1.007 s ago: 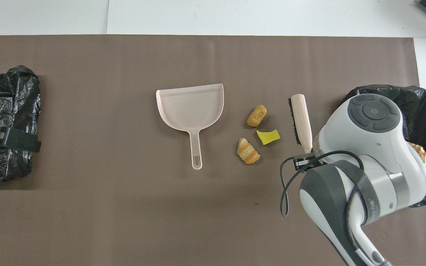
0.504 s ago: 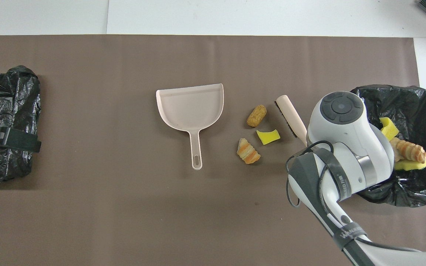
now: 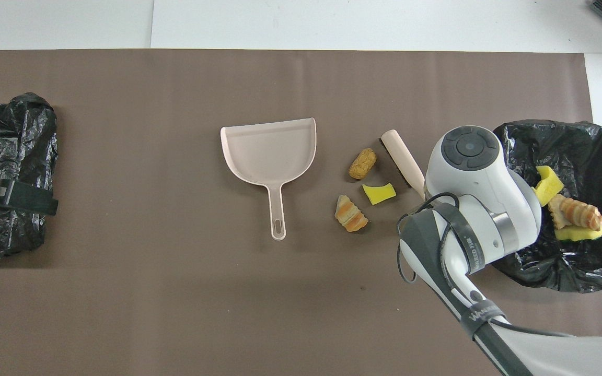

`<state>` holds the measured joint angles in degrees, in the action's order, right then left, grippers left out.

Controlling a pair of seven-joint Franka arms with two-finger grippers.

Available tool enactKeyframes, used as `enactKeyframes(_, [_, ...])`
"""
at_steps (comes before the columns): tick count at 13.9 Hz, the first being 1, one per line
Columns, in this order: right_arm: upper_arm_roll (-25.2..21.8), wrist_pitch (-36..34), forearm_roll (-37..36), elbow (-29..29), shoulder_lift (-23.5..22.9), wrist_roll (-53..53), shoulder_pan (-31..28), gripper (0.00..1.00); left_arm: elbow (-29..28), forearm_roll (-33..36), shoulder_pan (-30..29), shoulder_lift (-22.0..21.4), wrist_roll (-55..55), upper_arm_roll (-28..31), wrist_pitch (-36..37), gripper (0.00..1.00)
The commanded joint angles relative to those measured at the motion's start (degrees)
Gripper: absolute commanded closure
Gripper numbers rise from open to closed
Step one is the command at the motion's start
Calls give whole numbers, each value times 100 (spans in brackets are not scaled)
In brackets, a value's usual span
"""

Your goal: Sweep and dump trash in bin

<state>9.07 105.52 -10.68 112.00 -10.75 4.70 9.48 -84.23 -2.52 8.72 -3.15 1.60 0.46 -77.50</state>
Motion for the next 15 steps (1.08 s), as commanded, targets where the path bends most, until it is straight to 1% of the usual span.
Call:
enactKeyframes(1, [68, -224, 268, -91, 186, 111, -60, 100, -58, 102, -20, -90, 42, -28, 69, 0])
enactKeyframes(3, [-19, -295, 268, -100, 406, -108, -209, 100, -58, 102, -20, -90, 42, -20, 69, 0])
enactKeyframes(4, [-37, -295, 242, -100, 415, -222, -383, 100, -58, 102, -20, -90, 42, -20, 69, 0])
enactKeyframes(5, [-29, -286, 241, -100, 415, -232, -437, 100, -58, 102, -20, -90, 42, -20, 69, 0])
enactKeyframes(15, [-37, -190, 189, -56, 415, -153, -569, 100, -58, 102, -28, -90, 42, -20, 69, 0])
